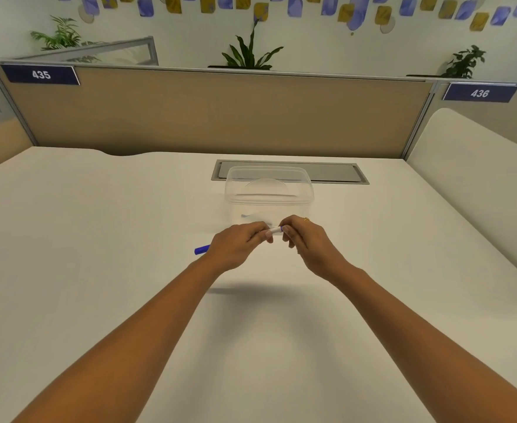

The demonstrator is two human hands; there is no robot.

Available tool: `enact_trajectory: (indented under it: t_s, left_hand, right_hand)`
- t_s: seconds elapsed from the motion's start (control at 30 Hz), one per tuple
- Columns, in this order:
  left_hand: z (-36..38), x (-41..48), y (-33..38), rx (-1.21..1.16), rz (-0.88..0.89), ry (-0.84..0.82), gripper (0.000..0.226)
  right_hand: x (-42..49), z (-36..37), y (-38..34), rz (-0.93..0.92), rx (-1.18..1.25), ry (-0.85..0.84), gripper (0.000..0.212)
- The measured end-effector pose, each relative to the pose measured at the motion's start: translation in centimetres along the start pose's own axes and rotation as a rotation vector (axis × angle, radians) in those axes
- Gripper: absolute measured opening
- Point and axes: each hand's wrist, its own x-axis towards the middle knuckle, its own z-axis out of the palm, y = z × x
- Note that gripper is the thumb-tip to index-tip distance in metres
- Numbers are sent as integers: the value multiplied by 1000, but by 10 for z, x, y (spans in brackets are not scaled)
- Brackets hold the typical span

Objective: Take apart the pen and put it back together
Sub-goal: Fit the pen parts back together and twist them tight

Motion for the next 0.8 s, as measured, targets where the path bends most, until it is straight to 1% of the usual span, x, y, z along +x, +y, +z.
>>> enact_trajectory:
  t_s: [0.13, 0.27, 0.47, 0.6, 0.73, 0.8]
  left_hand:
    - [-2, 0, 2, -2, -9, -24, 33]
    - [-2, 1, 6, -52, 1, -35, 31]
    - [-4, 1, 5, -93, 33, -52, 29]
    - [-10, 3, 3, -35, 72, -21, 25]
    - [-12, 4, 1, 8, 93, 34, 24]
    - [-13, 4, 0, 45, 114, 56, 24]
  right_hand:
    - [-3, -7, 0, -85, -104, -54, 21]
    - [-4, -12, 0, -134, -191, -57, 21]
    - [-2, -16, -2, -205, -162, -49, 28]
    - [-1, -16, -4, -172, -99, -38, 27]
    - [2, -14, -5, -130, -64, -47, 21]
    - [3, -12, -6, -96, -41, -56, 23]
